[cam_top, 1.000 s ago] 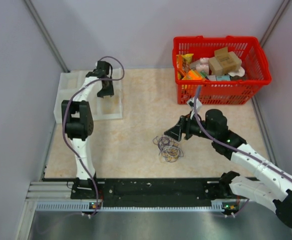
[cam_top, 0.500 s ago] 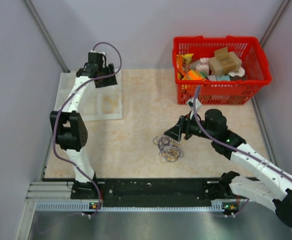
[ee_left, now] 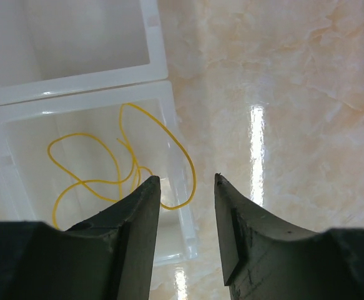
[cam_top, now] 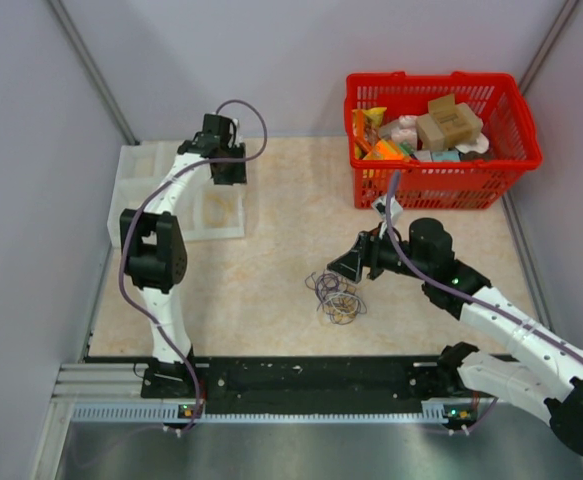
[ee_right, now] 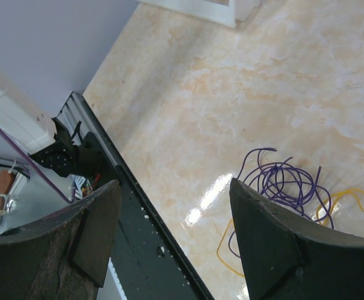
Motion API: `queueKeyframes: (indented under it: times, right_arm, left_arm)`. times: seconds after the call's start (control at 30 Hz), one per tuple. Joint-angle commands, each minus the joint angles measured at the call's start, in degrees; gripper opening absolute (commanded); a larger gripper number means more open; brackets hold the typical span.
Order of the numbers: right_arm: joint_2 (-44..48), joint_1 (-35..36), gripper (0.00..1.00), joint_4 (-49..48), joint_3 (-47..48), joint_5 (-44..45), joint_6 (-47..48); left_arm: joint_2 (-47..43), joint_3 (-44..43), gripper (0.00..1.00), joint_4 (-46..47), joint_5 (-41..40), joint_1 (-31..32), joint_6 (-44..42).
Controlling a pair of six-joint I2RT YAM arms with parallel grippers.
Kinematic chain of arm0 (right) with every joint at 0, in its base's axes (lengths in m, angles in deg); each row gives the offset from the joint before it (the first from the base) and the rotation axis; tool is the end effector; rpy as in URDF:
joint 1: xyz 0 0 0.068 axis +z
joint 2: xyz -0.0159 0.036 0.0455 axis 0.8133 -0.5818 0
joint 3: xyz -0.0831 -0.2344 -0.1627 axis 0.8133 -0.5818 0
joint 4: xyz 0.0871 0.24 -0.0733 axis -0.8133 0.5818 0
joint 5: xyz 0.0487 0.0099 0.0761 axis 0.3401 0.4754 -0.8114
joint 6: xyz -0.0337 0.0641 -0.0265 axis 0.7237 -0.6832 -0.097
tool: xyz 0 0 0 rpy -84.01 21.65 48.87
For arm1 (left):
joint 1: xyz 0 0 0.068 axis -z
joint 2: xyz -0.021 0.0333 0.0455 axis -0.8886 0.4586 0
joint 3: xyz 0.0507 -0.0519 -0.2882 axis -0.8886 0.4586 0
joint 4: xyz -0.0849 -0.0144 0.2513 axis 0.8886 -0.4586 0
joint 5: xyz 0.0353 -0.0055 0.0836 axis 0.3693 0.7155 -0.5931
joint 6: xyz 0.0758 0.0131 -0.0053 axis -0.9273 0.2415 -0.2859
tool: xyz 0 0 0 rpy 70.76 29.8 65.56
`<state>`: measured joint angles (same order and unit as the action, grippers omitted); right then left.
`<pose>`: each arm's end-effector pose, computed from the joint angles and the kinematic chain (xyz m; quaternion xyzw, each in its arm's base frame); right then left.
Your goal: Untangle the cables
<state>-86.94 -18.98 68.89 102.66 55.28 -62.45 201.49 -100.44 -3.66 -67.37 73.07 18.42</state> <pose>0.1701 0.1553 0.2996 -0.1689 0.7789 0.4587 0.3928 0.4826 -0.0905 0.2673 -0.0034 0.9428 -0.0777 0.3242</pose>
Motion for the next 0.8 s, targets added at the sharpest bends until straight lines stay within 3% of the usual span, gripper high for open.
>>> queueKeyframes:
  times: [0.0,0.1,0.37,0.6,0.77]
  right_arm:
    - [0.1,-0.1,0.70,-1.4,0.6,-0.3,0.1]
    - [0.2,-0.1,0.70,-1.4,0.7,-0.3,0.1]
    - [0.3,-0.1,0.70,-1.4,0.7,-0.3,0.0]
    - [0.1,-0.1,0.70,-1.7,0.7,-0.6,-0.1]
    - [0.2,-0.1,0.70,-1.8,0.4,-0.5,-0.1]
  left_arm:
    - [0.2,-0.7,0.43,0.9,-1.3,0.5,-2.4]
    - [0.7,-0.8,0.39,0.4,-1.2,0.8,-2.5]
    - [1.6,-0.3,0.42,-0.7,-3.8,1.6,-2.5]
    - [1.9,0.5,0.31,-1.4,-6.0,2.6,-3.0]
    - [2.2,1.0,0.34,-1.7,-6.6,3.3,-3.2]
